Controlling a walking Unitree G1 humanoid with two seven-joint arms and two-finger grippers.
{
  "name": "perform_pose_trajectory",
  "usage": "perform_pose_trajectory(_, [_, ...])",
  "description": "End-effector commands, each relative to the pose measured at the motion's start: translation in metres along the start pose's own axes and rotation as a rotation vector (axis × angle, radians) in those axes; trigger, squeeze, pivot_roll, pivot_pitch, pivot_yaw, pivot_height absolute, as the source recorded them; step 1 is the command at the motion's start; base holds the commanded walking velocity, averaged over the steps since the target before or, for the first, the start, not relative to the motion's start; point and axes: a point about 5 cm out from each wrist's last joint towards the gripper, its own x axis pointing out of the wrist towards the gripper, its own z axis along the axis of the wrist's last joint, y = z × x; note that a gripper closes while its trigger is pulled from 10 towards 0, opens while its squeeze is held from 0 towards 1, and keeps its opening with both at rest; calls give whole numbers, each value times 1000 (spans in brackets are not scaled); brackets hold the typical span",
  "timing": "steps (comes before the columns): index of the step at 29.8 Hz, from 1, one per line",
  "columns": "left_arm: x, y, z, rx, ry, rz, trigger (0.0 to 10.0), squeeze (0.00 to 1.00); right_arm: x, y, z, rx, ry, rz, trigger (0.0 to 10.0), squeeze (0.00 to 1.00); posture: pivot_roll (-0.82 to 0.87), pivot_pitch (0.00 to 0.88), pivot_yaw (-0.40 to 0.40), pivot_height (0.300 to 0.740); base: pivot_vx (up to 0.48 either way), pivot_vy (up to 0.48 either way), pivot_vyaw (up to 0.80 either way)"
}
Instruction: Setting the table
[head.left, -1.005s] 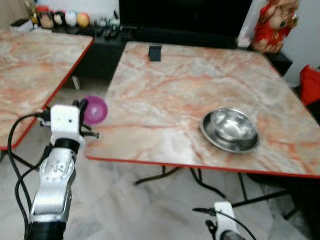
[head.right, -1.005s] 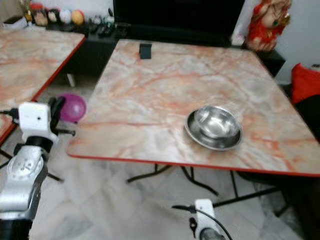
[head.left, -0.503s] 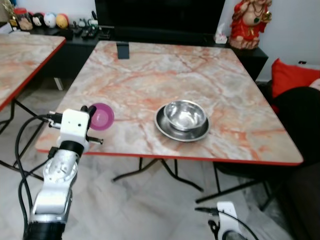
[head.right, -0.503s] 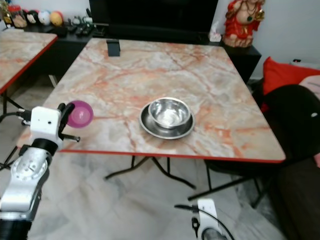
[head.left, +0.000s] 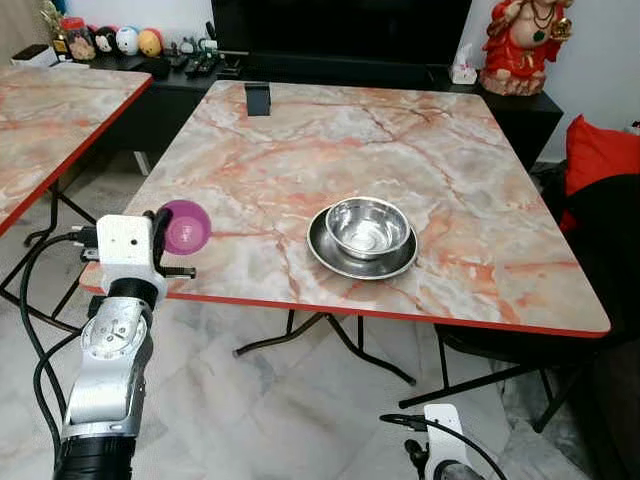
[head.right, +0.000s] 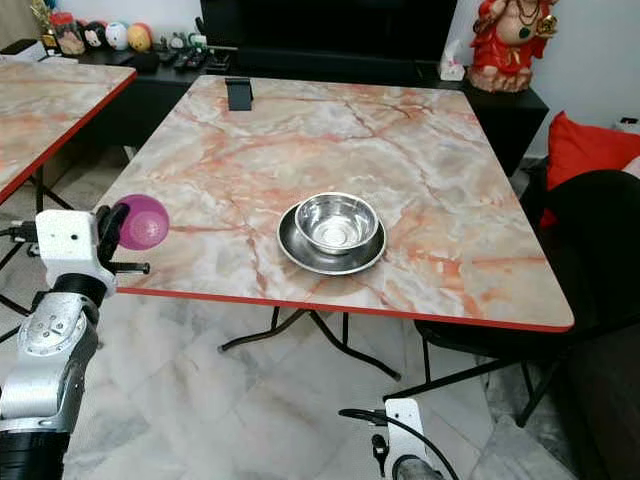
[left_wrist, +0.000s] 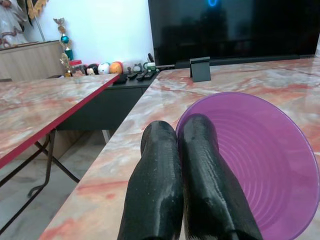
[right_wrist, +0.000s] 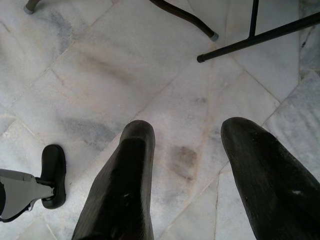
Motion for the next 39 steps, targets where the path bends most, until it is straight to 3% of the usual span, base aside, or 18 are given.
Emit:
perform_pose_trajectory(1, [2,-1,6,-15,-19,-5,10000,0,0,-4,1,7,-10,-6,10000,0,65,0,-73,740,0,0,0])
perform_pose_trajectory(10, [5,-9,8,-33,-34,-45,10000,0,0,-4,1,5,-11,-5,10000,0,58,0,-77,740,0,0,0])
perform_pose_trajectory(39, [10,-15,12,-31,-54,-60,10000,0,0,-4,2,5,-13,-7,10000,0,60,0,-85,740,312,0,0])
